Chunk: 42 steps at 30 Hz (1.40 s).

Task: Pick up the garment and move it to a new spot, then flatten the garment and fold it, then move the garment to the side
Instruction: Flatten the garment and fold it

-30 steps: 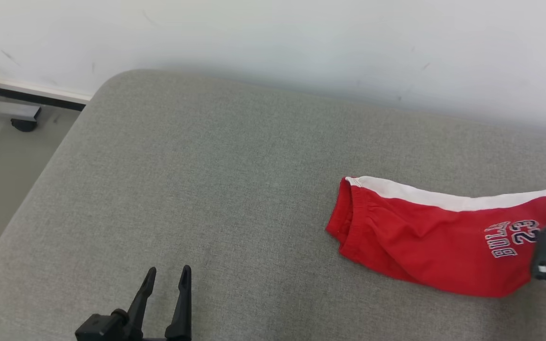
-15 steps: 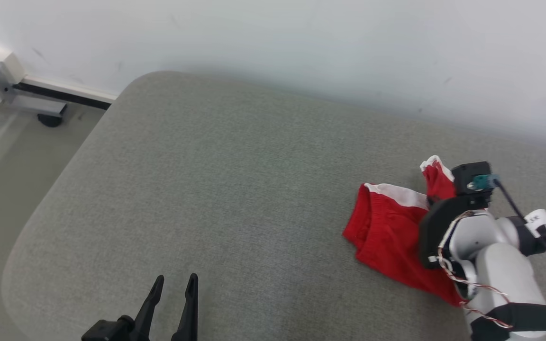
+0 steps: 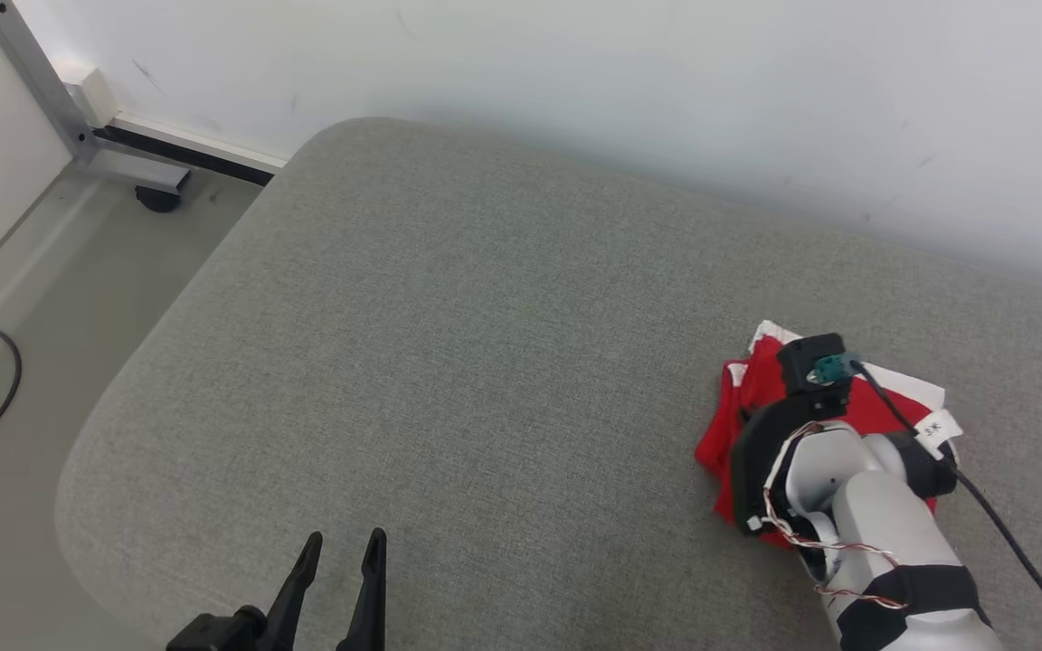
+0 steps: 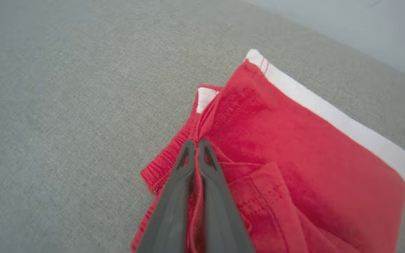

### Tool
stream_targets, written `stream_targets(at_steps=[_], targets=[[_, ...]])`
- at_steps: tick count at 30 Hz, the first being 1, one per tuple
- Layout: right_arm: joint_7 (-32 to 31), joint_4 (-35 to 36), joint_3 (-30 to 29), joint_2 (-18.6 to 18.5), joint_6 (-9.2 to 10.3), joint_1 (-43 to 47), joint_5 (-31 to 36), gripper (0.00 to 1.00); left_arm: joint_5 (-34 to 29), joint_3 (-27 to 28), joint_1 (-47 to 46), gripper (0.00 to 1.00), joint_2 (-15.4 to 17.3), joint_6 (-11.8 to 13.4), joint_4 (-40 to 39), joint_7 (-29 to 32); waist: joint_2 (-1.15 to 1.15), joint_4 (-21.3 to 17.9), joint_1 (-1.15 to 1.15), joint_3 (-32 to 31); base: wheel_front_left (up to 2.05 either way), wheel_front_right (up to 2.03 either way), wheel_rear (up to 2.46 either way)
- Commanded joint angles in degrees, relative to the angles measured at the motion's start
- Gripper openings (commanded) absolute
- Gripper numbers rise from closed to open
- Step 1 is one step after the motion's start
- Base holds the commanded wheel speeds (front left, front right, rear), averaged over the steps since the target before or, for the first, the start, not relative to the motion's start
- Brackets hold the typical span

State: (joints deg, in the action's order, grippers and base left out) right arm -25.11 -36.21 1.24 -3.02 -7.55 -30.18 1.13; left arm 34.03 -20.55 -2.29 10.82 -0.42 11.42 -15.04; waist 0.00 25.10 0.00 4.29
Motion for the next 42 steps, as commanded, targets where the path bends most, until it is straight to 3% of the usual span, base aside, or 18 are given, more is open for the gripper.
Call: stream_targets(at_steps=[1, 2, 3, 4, 10, 13, 18, 19, 20, 21, 23, 24, 25, 32, 42], targets=[[0.26, -1.1, 1.11, 0.19, 0.13, -0.6, -1.0, 0.0, -0.49, 0.18, 0.79, 1.0, -0.27, -0.07, 0.16, -0.14, 0.0, 0.1, 0.0, -0.14, 0.0, 0.0, 0.0], [0.41, -1.66, 1.43, 0.19, 0.13, -0.73, -1.8, 0.0, -0.54, 0.28, 0.82, 1.0, -0.36, -0.11, 0.2, -0.14, 0.0, 0.08, 0.0, -0.2, 0.0, 0.0, 0.0], [0.48, -2.07, 2.07, 0.18, 0.13, -0.82, -2.58, 0.18, -0.61, 0.39, 0.89, 1.0, -0.46, -0.16, 0.25, -0.14, 0.0, 0.02, 0.0, -0.27, 0.0, 0.0, 0.0], [0.58, -2.26, 2.3, 0.18, 0.13, -0.98, -4.45, 1.0, -0.65, 0.54, 0.98, 1.0, -0.5, -0.21, 0.31, -0.14, 0.0, -0.1, 0.0, -0.36, 0.0, 0.0, 0.0], [2.63, 2.57, 4.98, 0.14, 0.13, -1.82, -16.34, 1.0, -0.83, 1.43, 1.43, 1.0, -0.4, -0.4, 0.57, -0.14, 0.0, -1.86, 0.0, -1.84, 0.0, 0.0, 0.0], [3.28, 5.26, 3.74, -0.21, 0.13, -1.38, -15.8, 1.0, -0.92, 1.63, 1.85, 1.0, -0.39, -0.39, 0.45, -0.14, 0.0, -2.67, 0.0, -2.39, 0.0, 0.0, 0.0], [3.06, 9.26, -1.8, -4.76, 0.14, 2.4, -9.18, 1.0, -1.1, 1.6, 2.39, 1.0, -0.68, -0.46, 0.26, -0.14, 0.0, -3.88, 0.0, -3.17, 0.0, 0.0, 0.0], [2.95, 9.49, -2.69, -5.72, 0.14, 3.16, -7.3, 0.93, -1.08, 1.5, 2.25, 1.0, -0.77, -0.55, 0.25, -0.14, 0.0, -3.94, 0.0, -3.14, 0.0, 0.0, 0.0], [2.69, 9.29, -4.16, -6.3, 0.14, 4.83, -4.76, 0.59, -1.15, 1.41, 2.11, 1.0, -0.93, -0.65, 0.26, -0.14, 0.0, -4.03, 0.0, -2.93, 0.0, 0.0, 0.0], [2.69, 9.29, -4.16, -6.3, 0.14, 4.83, -4.76, 0.59, -1.15, 1.41, 2.11, 1.0, -0.93, -0.65, 0.26, -0.14, 0.0, -4.03, 0.0, -2.93, 0.0, 0.0, 0.0], [2.79, 8.28, -4.05, -6.41, 0.14, 6.23, -3.2, 0.35, -1.19, 1.39, 1.96, 1.0, -1.12, -0.85, 0.25, -0.14, 0.0, -4.03, 0.0, -2.49, 0.0, 0.0, 0.0], [3.27, 7.83, -4.17, -6.29, 0.14, 6.48, -2.7, 0.14, -1.21, 1.43, 1.84, 1.0, -1.24, -0.95, 0.27, -0.14, 0.0, -4.03, 0.0, -2.23, 0.0, 0.0, 0.0], [3.69, 7.24, -3.49, -6.14, 0.14, 6.69, -1.91, 0.0, -1.23, 1.48, 1.74, 1.0, -1.3, -1.05, 0.34, -0.14, 0.0, -4.0, 0.0, -1.98, 0.0, 0.0, 0.0], [5.12, 3.01, 5.93, -2.89, 0.14, 6.61, -1.21, 0.0, -1.54, 1.69, 1.0, 1.0, -1.85, -1.46, 1.05, -0.15, 0.0, -3.68, 0.0, -1.55, 0.0, 0.0, 0.0], [3.05, 4.67, 22.15, -0.94, 0.14, 9.19, -9.04, 0.0, -1.29, 2.16, 1.96, 1.0, -1.71, -1.32, 1.47, -0.15, 0.0, -3.84, 0.0, -3.15, 0.0, 0.0, 0.0]])
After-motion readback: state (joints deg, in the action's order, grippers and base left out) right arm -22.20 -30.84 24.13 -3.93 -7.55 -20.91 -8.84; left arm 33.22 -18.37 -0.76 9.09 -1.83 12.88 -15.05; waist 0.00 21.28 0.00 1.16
